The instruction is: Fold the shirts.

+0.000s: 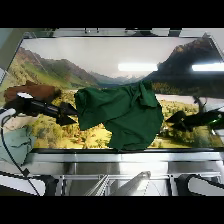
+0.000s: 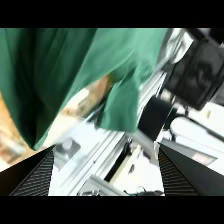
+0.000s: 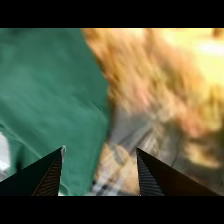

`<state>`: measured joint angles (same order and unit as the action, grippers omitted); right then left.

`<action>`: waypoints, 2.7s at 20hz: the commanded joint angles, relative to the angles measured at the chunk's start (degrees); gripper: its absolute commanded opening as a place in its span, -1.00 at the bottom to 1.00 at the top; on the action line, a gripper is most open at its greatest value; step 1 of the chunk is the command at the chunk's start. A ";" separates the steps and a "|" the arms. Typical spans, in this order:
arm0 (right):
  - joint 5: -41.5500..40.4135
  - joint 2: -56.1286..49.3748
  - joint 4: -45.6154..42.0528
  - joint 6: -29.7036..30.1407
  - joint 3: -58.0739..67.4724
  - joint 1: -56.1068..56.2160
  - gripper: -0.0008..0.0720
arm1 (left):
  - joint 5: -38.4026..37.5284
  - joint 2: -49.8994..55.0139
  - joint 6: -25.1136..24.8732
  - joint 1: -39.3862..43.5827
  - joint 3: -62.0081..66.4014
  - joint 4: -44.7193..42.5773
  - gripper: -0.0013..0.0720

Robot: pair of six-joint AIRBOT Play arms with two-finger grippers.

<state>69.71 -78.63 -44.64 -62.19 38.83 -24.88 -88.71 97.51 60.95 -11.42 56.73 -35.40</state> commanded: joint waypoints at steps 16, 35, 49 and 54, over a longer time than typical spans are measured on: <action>3.78 11.21 21.33 7.39 -3.82 5.27 -0.93 | -2.19 -0.35 5.73 10.36 18.12 2.32 -0.91; 1.40 12.20 11.41 3.69 -7.04 5.09 -0.93 | 10.73 6.05 11.87 19.65 8.79 -13.16 -0.01; 32.65 35.56 77.33 15.54 23.96 -22.62 -0.93 | -9.03 -28.20 -0.15 -2.82 42.25 54.75 -0.91; 25.73 38.34 60.35 14.21 31.39 -20.31 -0.93 | -3.69 -34.45 3.04 -20.37 48.04 40.72 -0.89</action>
<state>98.94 -42.15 21.91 -47.86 66.54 -46.46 -95.29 66.83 62.76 -23.31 101.73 8.93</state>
